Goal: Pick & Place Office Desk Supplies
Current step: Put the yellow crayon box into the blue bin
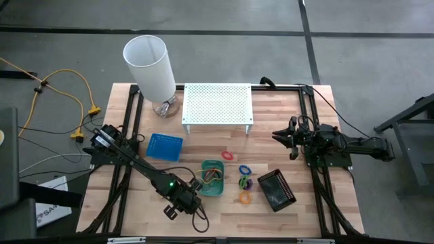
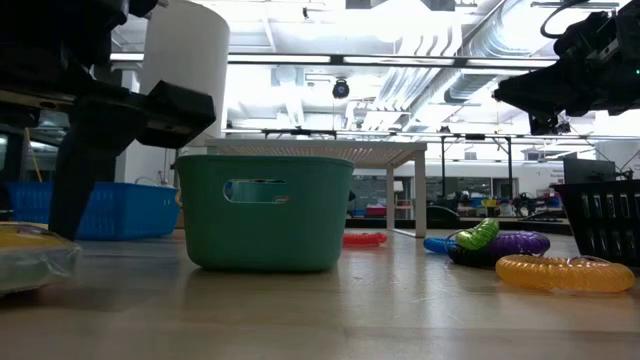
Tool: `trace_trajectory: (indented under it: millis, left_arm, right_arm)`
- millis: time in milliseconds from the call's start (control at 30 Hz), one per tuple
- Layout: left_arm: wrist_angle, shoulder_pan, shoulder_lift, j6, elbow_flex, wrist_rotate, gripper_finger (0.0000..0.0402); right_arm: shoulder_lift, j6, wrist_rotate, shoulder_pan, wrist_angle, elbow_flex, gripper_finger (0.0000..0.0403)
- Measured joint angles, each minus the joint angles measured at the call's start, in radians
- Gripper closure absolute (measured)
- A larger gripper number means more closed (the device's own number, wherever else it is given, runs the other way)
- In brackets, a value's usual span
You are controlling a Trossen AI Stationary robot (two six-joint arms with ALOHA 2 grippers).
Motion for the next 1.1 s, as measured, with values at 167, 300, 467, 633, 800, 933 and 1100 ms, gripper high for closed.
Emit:
trace_trajectory:
  millis: [167, 300, 467, 633, 800, 933, 1100]
  left_arm:
    - [-0.001, 0.000, -0.004, -0.004, 0.000, 0.000, 0.0279]
    - [-0.019, 0.000, -0.038, -0.005, 0.000, -0.006, 0.0280]
    - [-0.072, 0.000, -0.110, -0.010, 0.000, -0.037, 0.0280]
    - [-0.154, 0.000, -0.217, -0.042, 0.000, -0.073, 0.0280]
    - [-0.237, 0.002, -0.317, -0.073, 0.000, -0.148, 0.0280]
    - [-0.288, 0.011, -0.348, -0.155, 0.000, -0.159, 0.0280]
    - [-0.389, 0.073, -0.354, -0.246, 0.000, -0.112, 0.0280]
  right_arm:
    - [0.000, 0.000, 0.000, 0.000, 0.000, 0.000, 0.0337]
    - [0.000, 0.000, 0.000, 0.000, 0.000, 0.000, 0.0337]
    - [0.000, 0.000, 0.000, 0.000, 0.000, 0.000, 0.0337]
    - [0.000, 0.000, 0.000, 0.000, 0.000, 0.000, 0.0337]
    - [0.000, 0.000, 0.000, 0.000, 0.000, 0.000, 0.0337]
    - [0.000, 0.000, 0.000, 0.000, 0.000, 0.000, 0.0337]
    - [0.000, 0.000, 0.000, 0.000, 0.000, 0.000, 0.0337]
